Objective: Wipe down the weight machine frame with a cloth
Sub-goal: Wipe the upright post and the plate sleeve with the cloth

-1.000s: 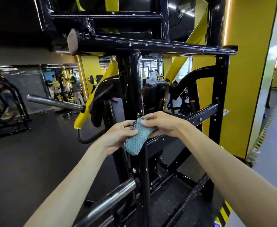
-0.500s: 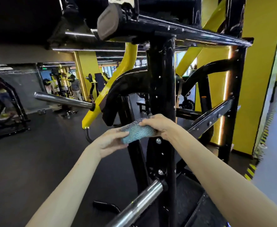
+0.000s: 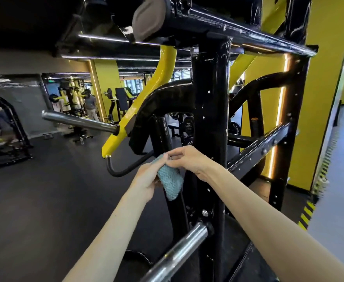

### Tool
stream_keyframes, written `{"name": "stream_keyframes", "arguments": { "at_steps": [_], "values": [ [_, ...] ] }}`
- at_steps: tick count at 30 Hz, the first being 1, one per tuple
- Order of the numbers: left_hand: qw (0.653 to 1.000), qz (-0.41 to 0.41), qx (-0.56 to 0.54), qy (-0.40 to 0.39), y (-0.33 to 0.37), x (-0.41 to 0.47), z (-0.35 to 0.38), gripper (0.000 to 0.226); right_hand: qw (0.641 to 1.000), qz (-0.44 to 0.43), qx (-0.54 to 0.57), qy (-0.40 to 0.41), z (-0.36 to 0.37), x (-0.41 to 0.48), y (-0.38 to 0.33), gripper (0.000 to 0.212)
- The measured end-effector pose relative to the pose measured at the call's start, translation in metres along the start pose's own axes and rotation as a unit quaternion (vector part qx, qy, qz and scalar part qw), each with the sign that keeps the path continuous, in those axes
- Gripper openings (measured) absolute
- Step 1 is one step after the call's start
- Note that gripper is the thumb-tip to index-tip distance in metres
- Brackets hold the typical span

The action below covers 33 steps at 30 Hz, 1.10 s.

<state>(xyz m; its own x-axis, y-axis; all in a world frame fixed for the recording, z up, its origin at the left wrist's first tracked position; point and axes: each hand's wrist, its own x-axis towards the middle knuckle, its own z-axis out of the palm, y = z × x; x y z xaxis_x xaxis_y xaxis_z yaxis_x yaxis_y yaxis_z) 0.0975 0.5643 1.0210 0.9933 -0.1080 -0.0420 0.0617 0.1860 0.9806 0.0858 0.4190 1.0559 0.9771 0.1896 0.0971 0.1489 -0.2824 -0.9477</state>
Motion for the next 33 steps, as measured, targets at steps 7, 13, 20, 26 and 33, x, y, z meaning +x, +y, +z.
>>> {"name": "stream_keyframes", "arguments": {
  "at_steps": [7, 13, 20, 26, 33],
  "values": [
    [0.987, -0.028, -0.115, -0.107, -0.02, -0.014, -0.002, 0.048, 0.994, 0.044, 0.095, 0.037, -0.006, 0.0, 0.009, 0.038],
    [0.988, 0.021, -0.154, -0.019, -0.034, -0.024, 0.015, 0.025, 0.996, -0.018, 0.003, 0.091, -0.005, -0.006, 0.019, 0.02],
    [0.933, 0.3, 0.128, 0.155, 0.025, -0.003, 0.059, 0.01, 0.818, -0.275, -0.241, 0.445, -0.028, -0.024, 0.002, 0.033],
    [0.72, 0.571, 0.342, 0.197, 0.075, 0.032, 0.116, 0.019, 0.813, -0.256, -0.186, 0.488, -0.06, -0.027, -0.012, 0.073],
    [0.617, 0.641, 0.45, 0.082, 0.014, 0.043, 0.105, 0.029, 0.928, -0.136, -0.061, 0.341, -0.087, -0.028, -0.02, 0.055]
  ]
}}
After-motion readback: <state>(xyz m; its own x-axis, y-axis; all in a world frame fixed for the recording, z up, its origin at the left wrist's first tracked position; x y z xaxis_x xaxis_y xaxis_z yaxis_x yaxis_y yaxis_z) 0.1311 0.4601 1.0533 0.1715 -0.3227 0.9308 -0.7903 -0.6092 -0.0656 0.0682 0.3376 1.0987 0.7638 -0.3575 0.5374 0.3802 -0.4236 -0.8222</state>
